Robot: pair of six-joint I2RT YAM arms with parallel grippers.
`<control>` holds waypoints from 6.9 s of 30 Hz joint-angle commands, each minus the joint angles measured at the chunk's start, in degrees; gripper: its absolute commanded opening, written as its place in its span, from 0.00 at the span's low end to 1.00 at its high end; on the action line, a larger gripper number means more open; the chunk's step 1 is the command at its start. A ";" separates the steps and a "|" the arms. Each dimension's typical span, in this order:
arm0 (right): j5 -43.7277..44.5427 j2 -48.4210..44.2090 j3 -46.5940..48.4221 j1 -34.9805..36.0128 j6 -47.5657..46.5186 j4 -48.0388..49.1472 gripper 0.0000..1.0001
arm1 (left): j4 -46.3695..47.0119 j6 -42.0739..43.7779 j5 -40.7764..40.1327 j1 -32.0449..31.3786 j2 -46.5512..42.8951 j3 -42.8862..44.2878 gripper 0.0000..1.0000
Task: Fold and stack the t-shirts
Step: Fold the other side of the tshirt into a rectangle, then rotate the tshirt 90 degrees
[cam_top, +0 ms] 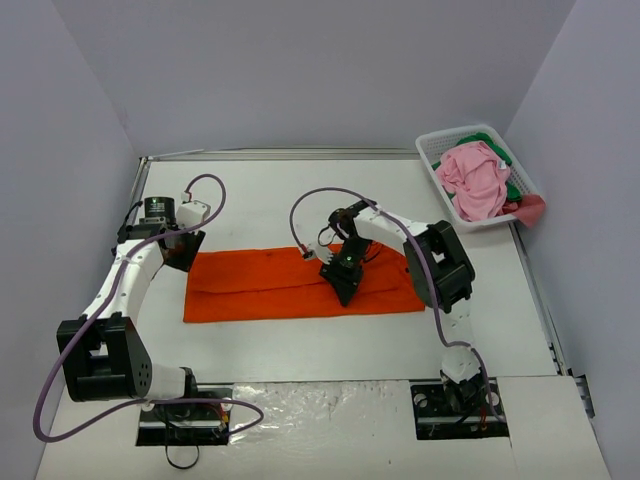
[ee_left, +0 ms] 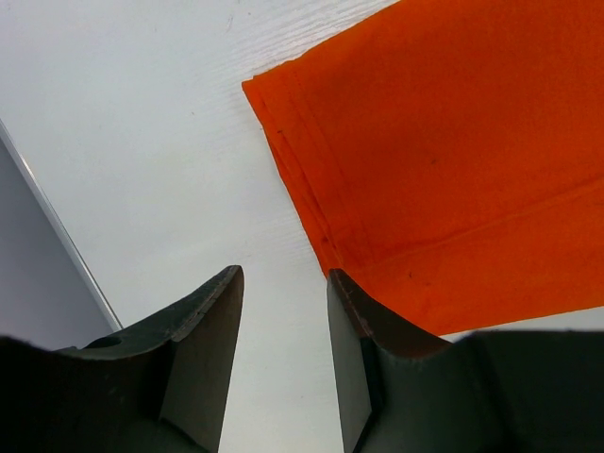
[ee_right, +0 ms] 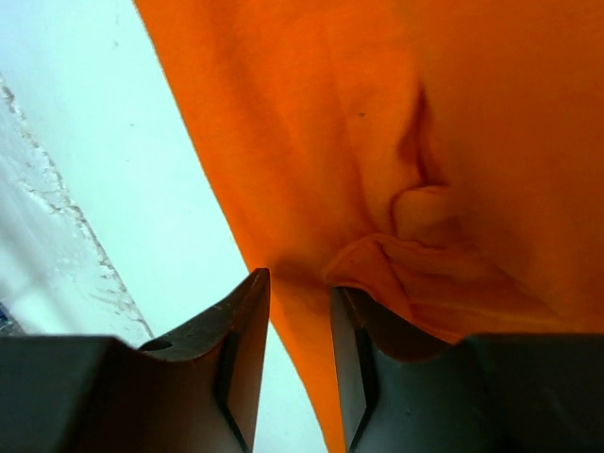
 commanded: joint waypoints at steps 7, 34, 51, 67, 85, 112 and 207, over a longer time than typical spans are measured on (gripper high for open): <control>-1.42 -1.49 -2.50 2.16 -0.20 -2.26 0.41 | 0.06 -0.34 0.65 0.21 -1.03 -0.24 0.40; 4.73 -9.15 2.85 5.25 -2.22 -6.74 0.44 | 0.15 -0.61 0.03 0.21 -0.68 -0.15 0.40; 7.20 -1.05 4.89 0.58 -2.58 -4.46 0.00 | 0.32 -0.43 -0.15 0.29 -0.06 -0.33 0.40; 6.49 -15.81 -15.85 0.58 2.96 3.62 0.00 | -0.03 -0.17 2.49 0.03 -1.82 -0.59 0.40; 9.30 -15.38 -19.82 -7.94 1.82 6.52 0.00 | -1.52 0.62 4.42 -0.32 -4.89 1.08 0.40; 9.22 -5.45 -15.69 -11.10 3.05 7.41 0.00 | 5.42 7.92 8.30 -2.87 24.63 7.85 0.02; 43.76 27.24 43.36 -9.96 19.31 28.94 0.00 | -7.59 -8.78 7.06 1.96 -12.98 11.80 0.02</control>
